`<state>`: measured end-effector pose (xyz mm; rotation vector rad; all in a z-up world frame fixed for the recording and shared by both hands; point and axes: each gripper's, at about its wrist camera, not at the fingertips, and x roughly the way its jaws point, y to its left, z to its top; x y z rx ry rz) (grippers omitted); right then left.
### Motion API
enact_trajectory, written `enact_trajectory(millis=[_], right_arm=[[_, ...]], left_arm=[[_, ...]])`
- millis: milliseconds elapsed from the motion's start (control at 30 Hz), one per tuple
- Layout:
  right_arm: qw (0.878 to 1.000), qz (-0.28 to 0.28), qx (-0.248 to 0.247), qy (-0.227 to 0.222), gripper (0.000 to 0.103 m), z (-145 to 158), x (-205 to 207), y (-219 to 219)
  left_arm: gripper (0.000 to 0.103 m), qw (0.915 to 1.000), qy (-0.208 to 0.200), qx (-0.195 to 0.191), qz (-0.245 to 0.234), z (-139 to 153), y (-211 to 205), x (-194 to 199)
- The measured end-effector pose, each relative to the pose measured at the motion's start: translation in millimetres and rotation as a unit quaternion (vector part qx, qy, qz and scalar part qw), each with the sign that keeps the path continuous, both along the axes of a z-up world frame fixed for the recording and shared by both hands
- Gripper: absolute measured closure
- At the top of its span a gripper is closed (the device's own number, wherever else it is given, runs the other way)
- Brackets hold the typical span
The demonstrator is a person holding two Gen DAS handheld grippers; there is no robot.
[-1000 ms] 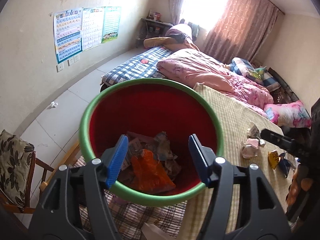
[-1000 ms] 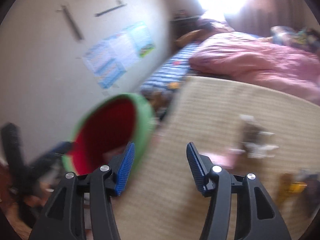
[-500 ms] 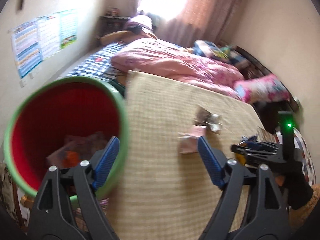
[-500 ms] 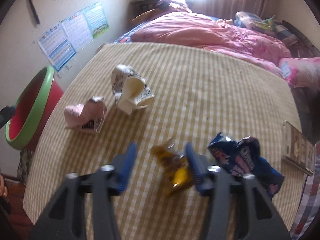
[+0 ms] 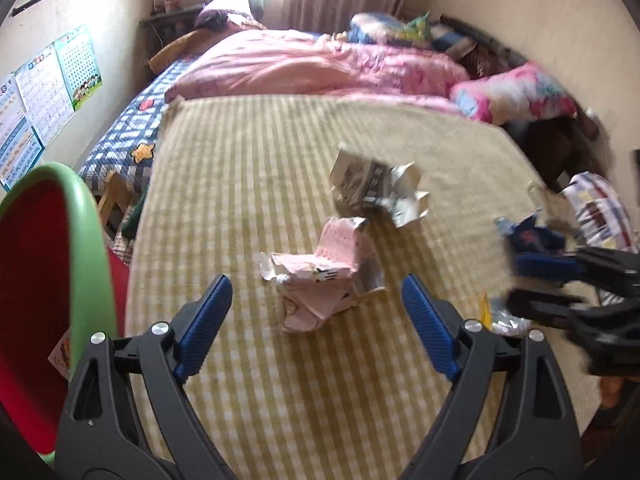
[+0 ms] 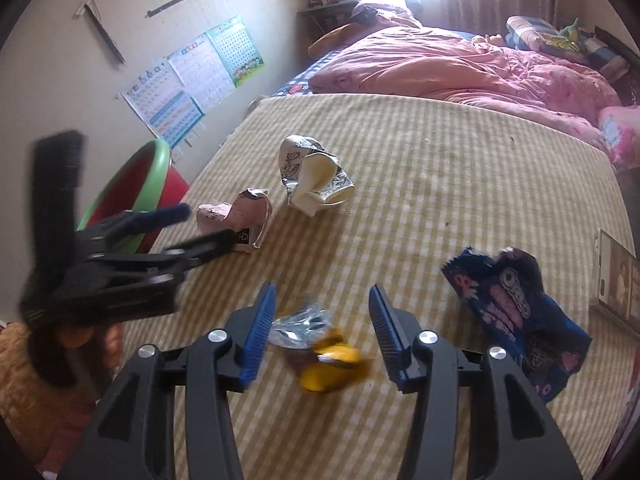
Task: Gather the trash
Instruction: 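Move both open tools back to the pink paper and yellow wrapper, then grasp the pink paper with the left tool while the right tool grasps the yellow wrapper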
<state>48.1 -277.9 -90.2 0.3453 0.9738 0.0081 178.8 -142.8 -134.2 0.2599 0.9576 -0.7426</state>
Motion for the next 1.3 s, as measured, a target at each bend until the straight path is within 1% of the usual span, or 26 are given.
enact_trajectory(millis=[67,100,133,167,200,233,267,300,333,400,433,600,667,700,733,800,900,1133,1300], right_arm=[[1.000,-0.003,0.006,-0.002,0.053,1,-4,-4],[1.000,-0.004,0.008,-0.001,0.052,1,-7,-6],[1.000,-0.003,0.011,0.002,0.052,0,-9,-8],[1.000,-0.002,0.016,0.006,0.051,-2,-11,-8],[1.000,-0.001,0.020,0.007,0.051,-4,-13,-9],[1.000,0.002,0.026,0.009,0.051,-6,-14,-8],[0.999,0.006,0.030,0.010,0.051,-7,-14,-7],[0.999,0.012,0.036,0.012,0.051,-9,-14,-4],[0.999,0.016,0.040,0.012,0.051,-9,-15,-2],[0.998,0.024,0.048,0.016,0.051,-13,-13,2],[0.998,0.027,0.051,0.019,0.051,-14,-13,4],[0.996,0.042,0.067,0.030,0.051,-23,-10,15],[0.996,0.045,0.064,0.038,0.054,-27,-9,20],[0.996,0.047,0.065,0.039,0.060,-27,-9,22],[0.996,0.047,0.066,0.040,0.062,-27,-8,24],[0.996,0.048,0.062,0.038,0.065,-25,-8,27],[0.997,0.045,0.061,0.035,0.066,-23,-5,26],[0.997,0.043,0.058,0.021,0.066,-13,-1,30],[0.997,0.045,0.059,0.022,0.066,-14,6,39]], left_arm=[[0.019,0.9999,0.009,0.008,0.000,-7,-5,4],[0.021,0.9999,0.013,0.008,-0.002,-9,-6,5],[0.030,0.9998,0.014,0.009,-0.004,-10,-8,5],[0.035,0.9998,0.015,0.012,-0.006,-11,-10,4],[0.045,0.9997,0.020,0.014,-0.006,-13,-12,4],[0.051,0.9996,0.024,0.013,-0.004,-14,-12,4],[0.052,0.9997,0.024,0.011,0.000,-13,-12,3],[0.054,0.9996,0.026,0.005,0.007,-12,-11,3],[0.072,0.9995,0.028,-0.001,0.012,-11,-8,3],[0.077,0.9988,0.040,-0.012,0.025,-8,-3,2],[0.079,0.9986,0.039,-0.016,0.031,-6,0,0],[0.081,0.9967,0.037,-0.037,0.062,6,24,-17],[0.082,0.9957,0.039,-0.042,0.073,8,33,-21],[0.082,0.9949,0.041,-0.045,0.080,10,39,-24],[0.082,0.9940,0.043,-0.049,0.088,11,45,-27],[0.082,0.9918,0.049,-0.056,0.104,12,55,-33],[0.082,0.9889,0.056,-0.065,0.121,12,66,-39],[0.082,0.9884,0.055,-0.070,0.123,13,76,-49],[0.082,0.9885,0.060,-0.070,0.120,12,79,-50]])
